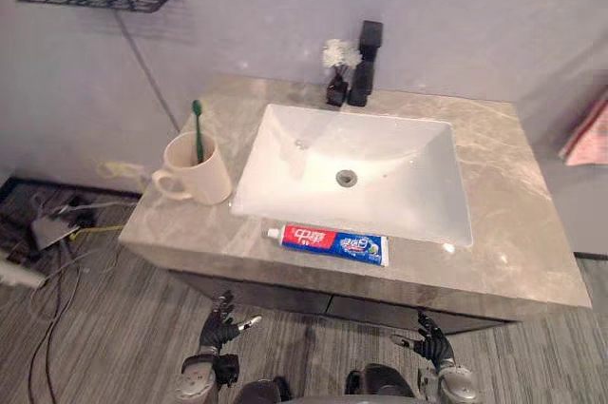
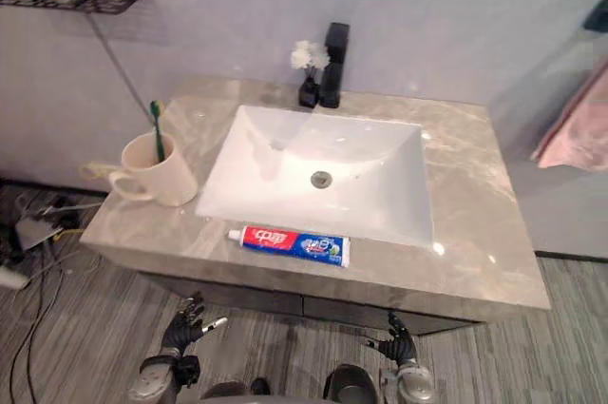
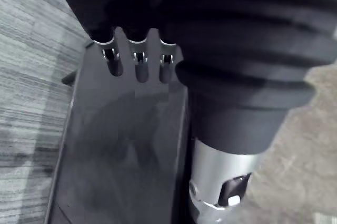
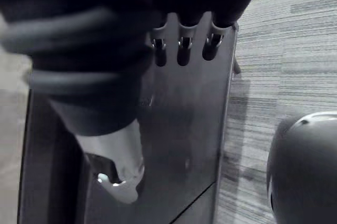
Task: Organize washtable
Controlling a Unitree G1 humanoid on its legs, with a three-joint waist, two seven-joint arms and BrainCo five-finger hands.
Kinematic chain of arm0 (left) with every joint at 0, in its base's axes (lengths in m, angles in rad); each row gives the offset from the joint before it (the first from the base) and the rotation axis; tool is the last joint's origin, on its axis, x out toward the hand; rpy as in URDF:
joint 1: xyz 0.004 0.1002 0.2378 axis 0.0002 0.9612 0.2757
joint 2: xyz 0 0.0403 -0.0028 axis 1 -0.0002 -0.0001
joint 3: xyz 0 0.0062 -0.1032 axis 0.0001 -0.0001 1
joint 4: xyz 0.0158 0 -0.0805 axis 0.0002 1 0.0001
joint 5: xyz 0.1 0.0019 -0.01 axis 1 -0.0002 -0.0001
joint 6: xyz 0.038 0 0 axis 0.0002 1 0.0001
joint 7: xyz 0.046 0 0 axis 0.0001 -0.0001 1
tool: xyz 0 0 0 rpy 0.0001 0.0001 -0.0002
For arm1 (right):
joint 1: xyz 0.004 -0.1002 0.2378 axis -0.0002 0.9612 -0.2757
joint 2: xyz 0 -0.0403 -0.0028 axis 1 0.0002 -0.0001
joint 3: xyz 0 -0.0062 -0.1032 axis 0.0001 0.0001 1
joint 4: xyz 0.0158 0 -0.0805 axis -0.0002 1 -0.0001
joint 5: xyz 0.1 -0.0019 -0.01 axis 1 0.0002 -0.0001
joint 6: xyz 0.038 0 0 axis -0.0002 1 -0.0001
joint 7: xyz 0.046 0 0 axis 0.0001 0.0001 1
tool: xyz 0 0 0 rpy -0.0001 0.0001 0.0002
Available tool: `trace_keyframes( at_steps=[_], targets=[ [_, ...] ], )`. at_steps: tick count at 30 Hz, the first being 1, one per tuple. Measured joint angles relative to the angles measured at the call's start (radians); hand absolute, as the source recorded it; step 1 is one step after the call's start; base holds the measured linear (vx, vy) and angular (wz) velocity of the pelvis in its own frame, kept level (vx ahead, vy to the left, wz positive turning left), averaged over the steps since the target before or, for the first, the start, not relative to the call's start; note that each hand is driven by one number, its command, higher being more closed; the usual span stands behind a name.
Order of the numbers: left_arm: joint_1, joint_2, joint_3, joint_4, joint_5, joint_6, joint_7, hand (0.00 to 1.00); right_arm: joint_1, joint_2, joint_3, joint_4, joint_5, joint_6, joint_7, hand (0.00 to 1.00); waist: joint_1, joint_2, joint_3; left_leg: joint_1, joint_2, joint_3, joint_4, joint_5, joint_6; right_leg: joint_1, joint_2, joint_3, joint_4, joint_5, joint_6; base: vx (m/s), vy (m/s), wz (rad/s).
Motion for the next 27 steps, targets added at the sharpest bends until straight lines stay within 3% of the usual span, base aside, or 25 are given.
trace_keyframes(
  at_steps=[3,6,11,13,15,20,27],
  targets=[
    [0.003,-0.024,-0.030,0.008,0.000,0.000,-0.004,0.00,0.006,-0.017,0.000,0.008,-0.005,0.004,0.000,0.00,0.002,0.027,0.004,-0.003,0.024,-0.005,0.030,0.000,-0.004,0.070,0.039,-0.002,-0.119,0.057,-0.004,0.06,-0.009,-0.06],
    [0.006,-0.022,-0.026,0.011,0.000,-0.001,-0.004,0.00,0.006,-0.017,0.001,0.011,-0.006,0.004,-0.002,0.00,0.009,0.024,0.003,-0.042,0.067,-0.006,0.156,-0.024,-0.042,0.135,0.077,0.004,-0.238,0.105,-0.012,-0.01,-0.042,-0.09],
    [0.023,-0.027,-0.025,0.014,0.000,-0.001,-0.005,0.00,0.003,-0.029,0.001,0.011,-0.006,0.004,-0.003,0.00,0.043,0.031,0.011,-0.137,0.126,-0.053,0.422,-0.043,-0.044,0.188,0.099,0.069,-0.289,0.133,-0.023,0.01,0.023,-0.34],
    [0.023,-0.031,-0.019,0.023,0.000,-0.001,-0.004,0.00,-0.003,-0.037,0.000,0.012,-0.006,0.005,-0.004,0.00,0.047,0.044,0.010,-0.136,0.101,-0.142,0.333,-0.052,-0.038,0.181,0.093,0.093,-0.286,0.140,-0.018,0.01,0.114,-0.38],
    [0.025,-0.038,-0.017,0.029,0.000,-0.001,-0.003,0.00,-0.008,-0.050,-0.003,0.014,-0.005,0.005,-0.005,0.00,0.048,0.054,0.010,-0.111,0.078,-0.240,0.135,0.003,-0.065,0.179,0.090,0.106,-0.286,0.147,-0.002,-0.01,0.162,-0.30],
    [0.014,-0.040,0.002,0.050,0.000,-0.004,-0.002,0.00,-0.012,-0.043,-0.002,0.030,-0.006,0.009,-0.005,0.00,0.060,0.020,-0.001,-0.057,0.008,-0.237,0.029,0.035,-0.026,0.185,0.040,0.123,-0.306,0.163,0.026,0.03,0.146,-0.04],
    [0.018,-0.037,0.025,0.091,0.001,-0.006,-0.001,0.00,-0.012,-0.049,-0.010,0.070,-0.008,0.013,-0.005,0.00,0.059,0.020,-0.008,0.010,-0.041,-0.239,-0.071,0.074,-0.003,0.205,0.005,0.115,-0.322,0.162,0.051,0.03,0.045,0.02]
  ],
)
